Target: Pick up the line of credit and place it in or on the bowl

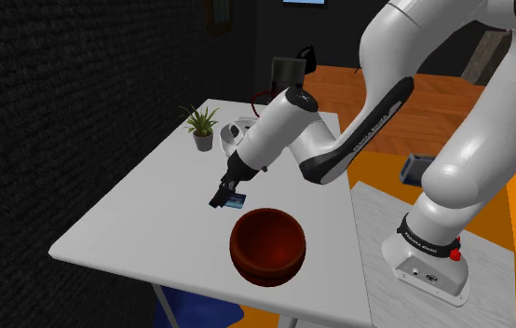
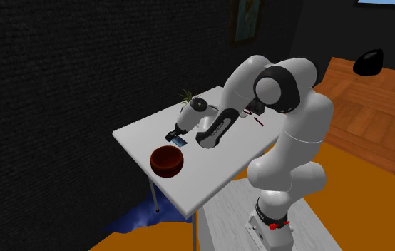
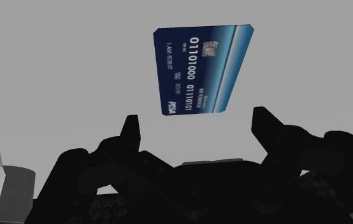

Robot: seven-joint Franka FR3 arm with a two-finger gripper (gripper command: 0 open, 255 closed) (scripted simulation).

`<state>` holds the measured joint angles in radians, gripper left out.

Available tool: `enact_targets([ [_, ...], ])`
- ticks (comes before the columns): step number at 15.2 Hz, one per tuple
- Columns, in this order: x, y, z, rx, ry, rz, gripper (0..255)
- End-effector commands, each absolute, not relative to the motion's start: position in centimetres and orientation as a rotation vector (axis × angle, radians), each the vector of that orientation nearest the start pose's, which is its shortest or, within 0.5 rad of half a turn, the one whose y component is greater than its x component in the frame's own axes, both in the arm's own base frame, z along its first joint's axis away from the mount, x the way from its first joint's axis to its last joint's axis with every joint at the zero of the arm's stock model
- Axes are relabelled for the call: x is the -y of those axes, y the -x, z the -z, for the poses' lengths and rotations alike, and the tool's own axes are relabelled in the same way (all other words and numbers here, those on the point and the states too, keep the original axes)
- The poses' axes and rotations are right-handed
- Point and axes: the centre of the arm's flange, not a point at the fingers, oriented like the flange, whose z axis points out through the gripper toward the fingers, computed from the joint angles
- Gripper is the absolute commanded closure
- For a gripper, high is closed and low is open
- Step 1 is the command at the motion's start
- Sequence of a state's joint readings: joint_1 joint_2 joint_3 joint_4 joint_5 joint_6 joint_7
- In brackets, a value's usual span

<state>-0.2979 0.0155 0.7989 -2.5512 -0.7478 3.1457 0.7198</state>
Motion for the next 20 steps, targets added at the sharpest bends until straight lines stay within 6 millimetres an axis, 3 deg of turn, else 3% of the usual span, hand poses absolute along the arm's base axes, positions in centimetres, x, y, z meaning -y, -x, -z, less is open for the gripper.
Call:
enact_targets([
  [1,-28.2,-38.9,-31.7,0.753,2.775,0.835,0],
  [5,-28.2,-38.9,-31.7,0.753,2.775,0.835,0],
  [6,-28.2,-38.9,-31.7,0.753,2.775,0.835,255],
  [15,-28.2,-38.9,-31.7,0.753,2.775,0.835,255],
  [20,-28.2,-38.9,-34.4,0.753,2.775,0.835,255],
])
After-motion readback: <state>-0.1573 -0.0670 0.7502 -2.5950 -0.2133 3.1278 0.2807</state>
